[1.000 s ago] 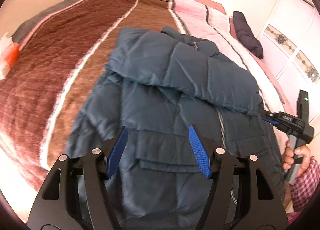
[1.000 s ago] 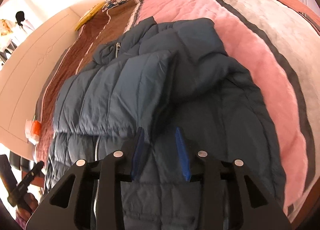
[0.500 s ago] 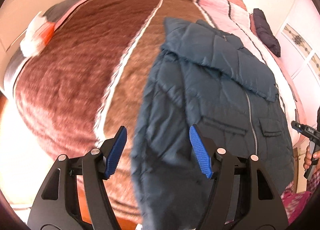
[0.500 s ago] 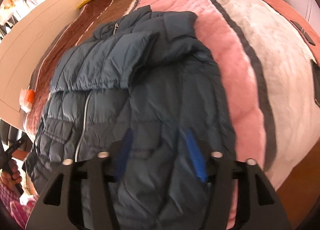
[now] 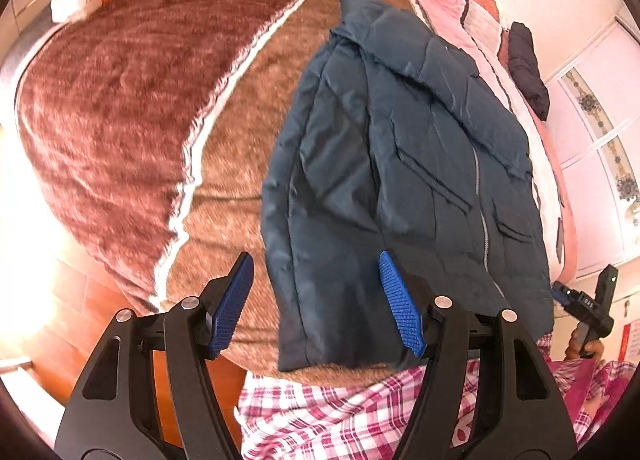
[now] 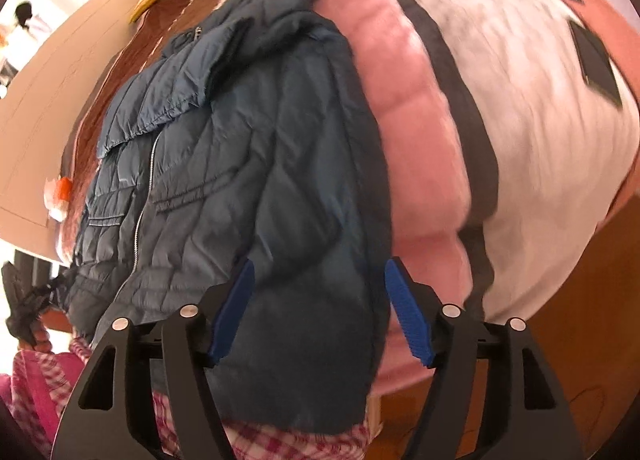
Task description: Fold large clothes
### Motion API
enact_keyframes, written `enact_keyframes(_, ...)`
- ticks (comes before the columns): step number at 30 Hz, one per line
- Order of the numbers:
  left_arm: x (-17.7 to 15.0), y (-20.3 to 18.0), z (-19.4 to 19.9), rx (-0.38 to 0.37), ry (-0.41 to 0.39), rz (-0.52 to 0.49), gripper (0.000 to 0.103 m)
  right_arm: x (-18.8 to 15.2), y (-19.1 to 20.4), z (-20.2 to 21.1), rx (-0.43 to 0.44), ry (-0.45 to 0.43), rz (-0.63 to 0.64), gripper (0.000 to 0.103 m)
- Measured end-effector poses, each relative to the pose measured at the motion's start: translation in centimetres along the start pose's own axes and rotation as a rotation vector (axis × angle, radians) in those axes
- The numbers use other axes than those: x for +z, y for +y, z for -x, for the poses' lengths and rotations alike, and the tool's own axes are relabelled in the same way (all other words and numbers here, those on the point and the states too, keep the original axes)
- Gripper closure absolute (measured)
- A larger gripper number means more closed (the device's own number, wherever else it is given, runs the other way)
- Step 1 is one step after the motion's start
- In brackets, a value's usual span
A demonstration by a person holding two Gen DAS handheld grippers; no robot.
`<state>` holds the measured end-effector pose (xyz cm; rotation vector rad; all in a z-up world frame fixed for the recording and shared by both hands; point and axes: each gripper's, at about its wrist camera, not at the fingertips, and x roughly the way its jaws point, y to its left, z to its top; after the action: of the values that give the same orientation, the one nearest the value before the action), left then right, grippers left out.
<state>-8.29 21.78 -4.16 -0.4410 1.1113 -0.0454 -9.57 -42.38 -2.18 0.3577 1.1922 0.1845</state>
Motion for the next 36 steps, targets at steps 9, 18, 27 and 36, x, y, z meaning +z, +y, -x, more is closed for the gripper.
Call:
enact_keyframes(9,-0.9,0.0,-0.3,-0.044,0.021,0.027,0.038,-2.2,-2.3,0.0,0.101,0.04,-0.105,0.029)
enact_keyframes(18,-1.3,0.3,-0.8,-0.063,0.025,0.054,0.038,-4.0,-3.9,-1.1,0.215,0.106,-0.197,0.026)
enact_keyframes(27,-1.5,0.3,-0.9,-0.107,0.027,0.052,0.062,-5.2,-4.4,-1.7,0.379,0.129,-0.268,0.05)
enact_keyframes(36,-1.0,-0.2,0.8,-0.16,-0.04,0.049,0.087,-4.4,-3.9,1.1,0.471,0.017,-0.224,0.086)
